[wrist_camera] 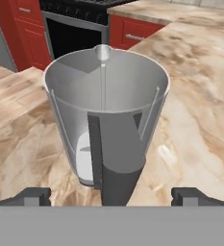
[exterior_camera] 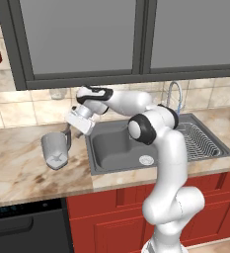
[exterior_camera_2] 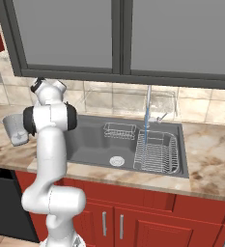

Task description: Turn on the sink faucet and place the jug under the water for a few seconds to fill it up.

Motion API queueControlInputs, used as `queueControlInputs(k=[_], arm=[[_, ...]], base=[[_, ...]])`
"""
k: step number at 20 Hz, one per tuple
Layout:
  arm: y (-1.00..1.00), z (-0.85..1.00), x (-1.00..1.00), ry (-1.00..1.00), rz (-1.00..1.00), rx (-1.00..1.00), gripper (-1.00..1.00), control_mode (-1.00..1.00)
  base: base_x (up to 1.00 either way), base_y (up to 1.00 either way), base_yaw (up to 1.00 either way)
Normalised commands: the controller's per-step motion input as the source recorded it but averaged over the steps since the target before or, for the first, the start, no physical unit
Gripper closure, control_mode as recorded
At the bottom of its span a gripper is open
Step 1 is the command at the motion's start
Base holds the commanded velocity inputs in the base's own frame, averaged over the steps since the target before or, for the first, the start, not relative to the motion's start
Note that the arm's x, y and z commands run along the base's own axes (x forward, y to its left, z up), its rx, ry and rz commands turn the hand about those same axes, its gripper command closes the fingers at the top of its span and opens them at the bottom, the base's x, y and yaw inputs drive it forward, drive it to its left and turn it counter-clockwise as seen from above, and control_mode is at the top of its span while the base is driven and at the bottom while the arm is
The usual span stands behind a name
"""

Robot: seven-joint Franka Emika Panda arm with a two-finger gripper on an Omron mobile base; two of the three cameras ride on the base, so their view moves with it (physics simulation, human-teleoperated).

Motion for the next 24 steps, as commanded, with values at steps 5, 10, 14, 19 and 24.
queueControlInputs(k=[5,10,14,19,24], arm=[[0.0,-0.13,0.05,0.0,0.0,0.0,-1.0,-1.0],[0.11,0.0,0.01,0.0,0.0,0.0,-1.0,-1.0],[0.25,0.0,0.0,0.0,0.0,0.0,-1.0,-1.0],[0.23,0.0,0.0,0.0,0.0,0.0,-1.0,-1.0],[0.12,0.0,0.0,0.0,0.0,0.0,-1.0,-1.0]], base=[[0.0,0.0,0.0],[0.0,0.0,0.0],[0.0,0.0,0.0],[0.0,0.0,0.0],[0.0,0.0,0.0]])
